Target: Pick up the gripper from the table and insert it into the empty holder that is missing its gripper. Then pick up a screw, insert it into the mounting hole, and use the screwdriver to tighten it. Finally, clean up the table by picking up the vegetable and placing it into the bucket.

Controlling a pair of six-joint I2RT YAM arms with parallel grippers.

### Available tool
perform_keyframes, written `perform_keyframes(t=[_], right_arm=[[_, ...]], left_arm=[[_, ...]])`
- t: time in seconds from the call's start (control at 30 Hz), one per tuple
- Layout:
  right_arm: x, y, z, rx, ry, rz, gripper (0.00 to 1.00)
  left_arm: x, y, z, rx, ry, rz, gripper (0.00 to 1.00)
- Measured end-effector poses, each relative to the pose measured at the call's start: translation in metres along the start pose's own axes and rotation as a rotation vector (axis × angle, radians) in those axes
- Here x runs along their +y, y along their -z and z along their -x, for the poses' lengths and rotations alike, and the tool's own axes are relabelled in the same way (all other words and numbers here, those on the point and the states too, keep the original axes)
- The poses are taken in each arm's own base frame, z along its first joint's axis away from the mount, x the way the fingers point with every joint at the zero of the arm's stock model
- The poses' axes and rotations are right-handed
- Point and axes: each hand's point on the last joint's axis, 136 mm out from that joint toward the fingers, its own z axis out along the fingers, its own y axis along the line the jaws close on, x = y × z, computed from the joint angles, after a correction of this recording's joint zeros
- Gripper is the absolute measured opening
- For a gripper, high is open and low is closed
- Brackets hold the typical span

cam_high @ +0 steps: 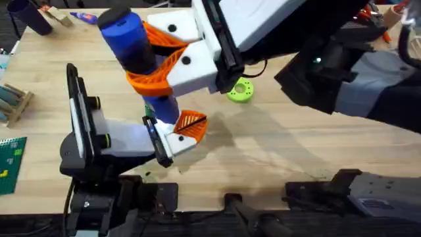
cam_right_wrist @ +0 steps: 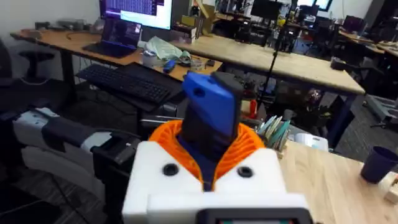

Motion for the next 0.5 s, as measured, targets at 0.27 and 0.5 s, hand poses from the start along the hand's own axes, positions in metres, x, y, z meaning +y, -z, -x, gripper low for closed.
perform_keyframes(t=[0.27,0.5], right_arm=[[0.000,0.000,0.000,-0.001,0.001,0.000,0.049],[-0.004,-0.003,0.023,-0.029,0.054,0.006,0.047]], left_arm=[[0.000,0.000,0.000,0.000,0.000,0.000,0.009],[0.000,0.000,0.000,0.000,0.000,0.000,0.009]])
